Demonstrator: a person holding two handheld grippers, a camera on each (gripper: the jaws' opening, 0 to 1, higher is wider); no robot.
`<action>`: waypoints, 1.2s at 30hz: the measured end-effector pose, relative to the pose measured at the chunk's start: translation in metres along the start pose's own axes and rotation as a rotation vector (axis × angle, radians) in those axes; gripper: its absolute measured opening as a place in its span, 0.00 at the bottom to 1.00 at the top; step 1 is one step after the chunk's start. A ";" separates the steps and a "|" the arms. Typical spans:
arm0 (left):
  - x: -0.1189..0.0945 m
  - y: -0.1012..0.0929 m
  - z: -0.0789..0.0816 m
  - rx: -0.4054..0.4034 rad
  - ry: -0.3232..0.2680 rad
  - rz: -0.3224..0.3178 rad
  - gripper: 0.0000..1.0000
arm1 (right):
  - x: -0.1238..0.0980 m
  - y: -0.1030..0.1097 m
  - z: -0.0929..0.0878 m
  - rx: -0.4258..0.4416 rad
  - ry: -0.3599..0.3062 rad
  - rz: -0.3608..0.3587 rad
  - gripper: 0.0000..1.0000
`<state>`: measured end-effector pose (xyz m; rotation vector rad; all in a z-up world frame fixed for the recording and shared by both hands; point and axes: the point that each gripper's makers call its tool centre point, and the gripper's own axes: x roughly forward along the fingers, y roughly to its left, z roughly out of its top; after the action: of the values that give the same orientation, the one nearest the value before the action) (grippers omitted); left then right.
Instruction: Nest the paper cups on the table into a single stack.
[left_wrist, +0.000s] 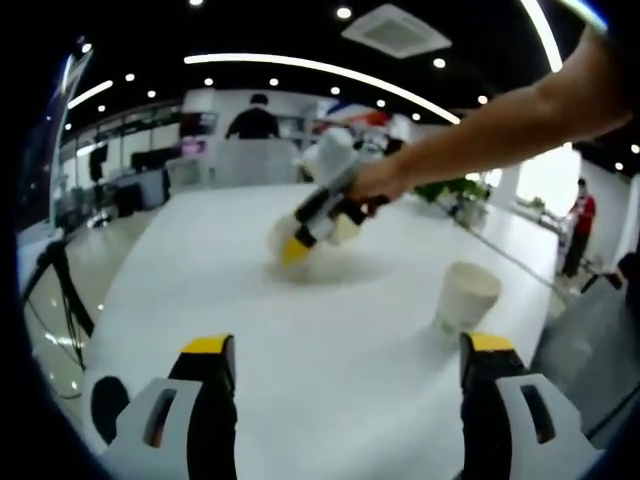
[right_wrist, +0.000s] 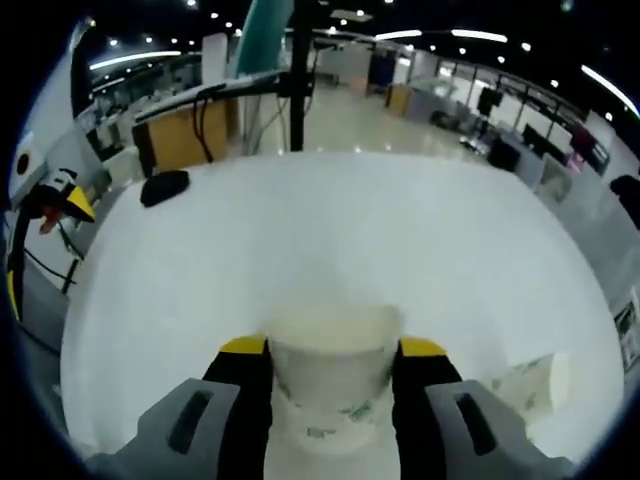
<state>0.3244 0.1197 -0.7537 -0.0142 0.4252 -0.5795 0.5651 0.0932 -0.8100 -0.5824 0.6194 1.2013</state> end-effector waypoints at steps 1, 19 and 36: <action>0.000 0.000 0.000 0.001 -0.001 -0.001 0.91 | -0.001 -0.001 0.002 0.002 -0.006 -0.003 0.43; -0.001 -0.003 0.007 0.012 -0.012 -0.001 0.92 | -0.047 -0.042 0.061 0.204 -0.310 -0.148 0.37; 0.000 -0.006 0.014 -0.017 -0.042 0.004 0.98 | -0.114 -0.077 0.089 0.273 -0.493 -0.316 0.36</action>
<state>0.3271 0.1134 -0.7398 -0.0416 0.3890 -0.5708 0.6232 0.0603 -0.6606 -0.1319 0.2507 0.8945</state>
